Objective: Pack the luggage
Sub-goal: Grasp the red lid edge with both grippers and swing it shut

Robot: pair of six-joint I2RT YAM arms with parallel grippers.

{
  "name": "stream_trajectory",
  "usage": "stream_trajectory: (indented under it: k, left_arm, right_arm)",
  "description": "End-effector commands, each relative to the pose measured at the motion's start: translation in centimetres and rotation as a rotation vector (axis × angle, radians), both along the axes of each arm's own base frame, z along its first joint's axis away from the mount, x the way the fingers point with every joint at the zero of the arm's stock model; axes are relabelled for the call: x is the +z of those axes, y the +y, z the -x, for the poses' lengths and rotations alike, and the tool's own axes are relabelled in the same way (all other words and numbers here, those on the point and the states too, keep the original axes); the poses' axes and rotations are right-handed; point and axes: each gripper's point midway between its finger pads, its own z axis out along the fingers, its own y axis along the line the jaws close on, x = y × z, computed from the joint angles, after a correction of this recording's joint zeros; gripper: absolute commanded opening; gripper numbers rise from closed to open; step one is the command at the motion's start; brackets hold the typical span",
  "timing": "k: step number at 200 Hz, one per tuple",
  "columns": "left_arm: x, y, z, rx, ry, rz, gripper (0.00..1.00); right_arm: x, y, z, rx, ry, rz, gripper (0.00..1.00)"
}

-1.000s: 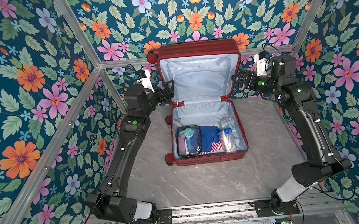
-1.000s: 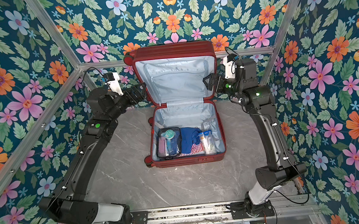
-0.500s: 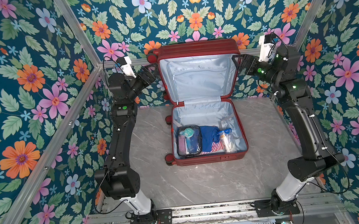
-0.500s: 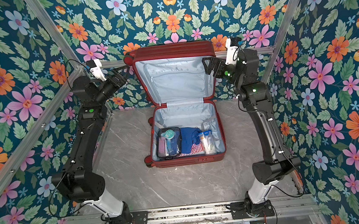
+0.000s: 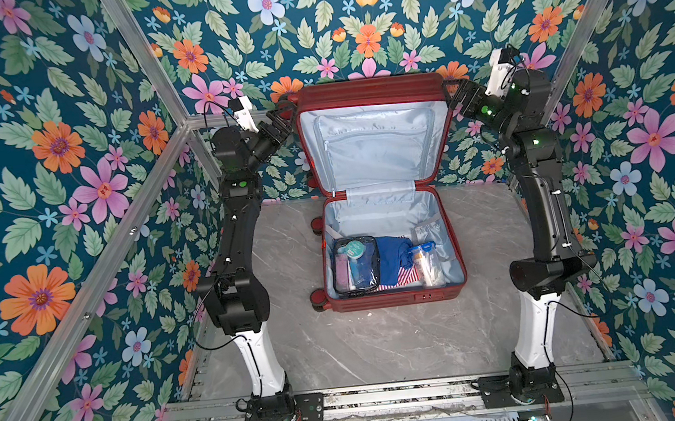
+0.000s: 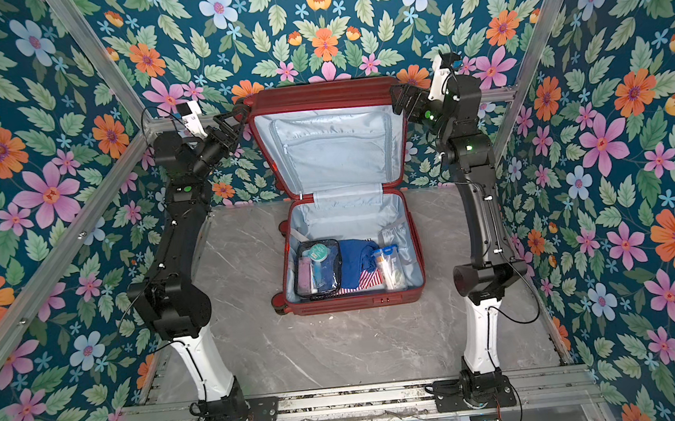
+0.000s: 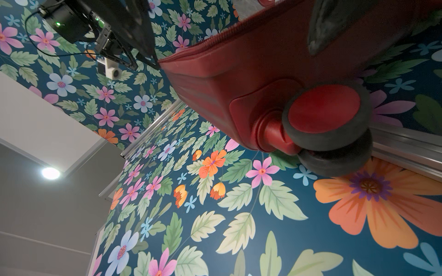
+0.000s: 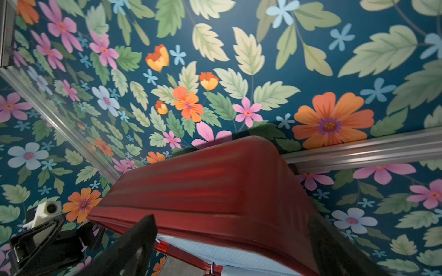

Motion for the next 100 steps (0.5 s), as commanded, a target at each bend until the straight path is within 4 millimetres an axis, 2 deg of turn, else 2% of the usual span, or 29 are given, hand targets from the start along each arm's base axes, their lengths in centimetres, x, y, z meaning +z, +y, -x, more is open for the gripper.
stream_trajectory:
  k: [1, 54, 100]
  left_arm:
    - [0.6, -0.2, -0.1, -0.015, -0.036, -0.002, 1.0]
    - [1.1, -0.7, -0.9, -0.03, -0.055, -0.004, 1.0]
    - [0.9, -2.1, -0.6, -0.081, -0.059, -0.016, 1.0]
  right_arm:
    - [0.7, 0.4, -0.4, 0.07, -0.023, -0.087, 0.99]
    - [1.3, 2.1, -1.1, 0.219, -0.067, -0.171, 0.99]
    - [0.4, 2.9, -1.2, 0.274, -0.026, -0.197, 0.99]
